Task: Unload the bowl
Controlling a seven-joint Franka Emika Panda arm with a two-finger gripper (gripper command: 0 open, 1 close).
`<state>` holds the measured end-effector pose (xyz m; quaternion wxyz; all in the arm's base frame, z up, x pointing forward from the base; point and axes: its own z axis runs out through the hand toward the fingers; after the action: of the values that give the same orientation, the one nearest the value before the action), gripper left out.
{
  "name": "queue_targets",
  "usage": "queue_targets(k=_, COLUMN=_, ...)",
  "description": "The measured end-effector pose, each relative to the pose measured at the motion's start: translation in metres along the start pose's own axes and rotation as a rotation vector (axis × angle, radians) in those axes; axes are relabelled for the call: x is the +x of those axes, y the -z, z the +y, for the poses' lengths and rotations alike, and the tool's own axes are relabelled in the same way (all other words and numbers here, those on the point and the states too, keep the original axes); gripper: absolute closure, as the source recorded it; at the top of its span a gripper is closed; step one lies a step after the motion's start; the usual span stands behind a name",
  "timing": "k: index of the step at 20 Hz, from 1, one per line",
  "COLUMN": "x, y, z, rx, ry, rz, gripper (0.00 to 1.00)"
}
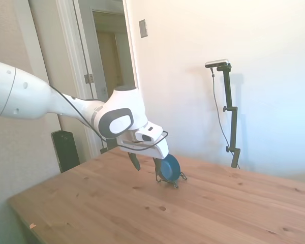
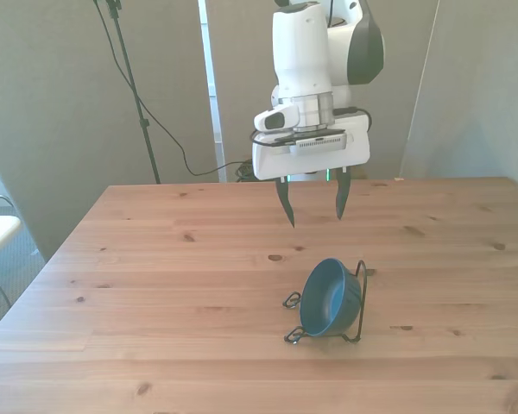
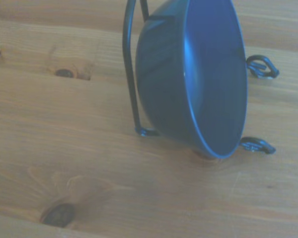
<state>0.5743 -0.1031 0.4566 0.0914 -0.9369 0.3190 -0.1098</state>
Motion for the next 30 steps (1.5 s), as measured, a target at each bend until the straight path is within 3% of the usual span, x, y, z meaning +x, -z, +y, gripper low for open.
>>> queue_targets(k=9, x=0.022, y=-0.015, z=-0.014, rx=0.052, ry=0.06, rz=0.005, gripper=0.0)
queue_targets(k=14, x=0.023, y=-0.013, z=-0.021, rx=0.134, ry=0.095, rz=0.029, gripper=0.0)
queue_targets(k=24, x=0.042, y=-0.031, z=0.009, rx=0.211, ry=0.117, rz=0.012, gripper=0.0)
queue_targets(k=30, x=0.054, y=-0.047, z=0.004, rx=0.29, ry=0.161, rz=-0.033, gripper=0.0)
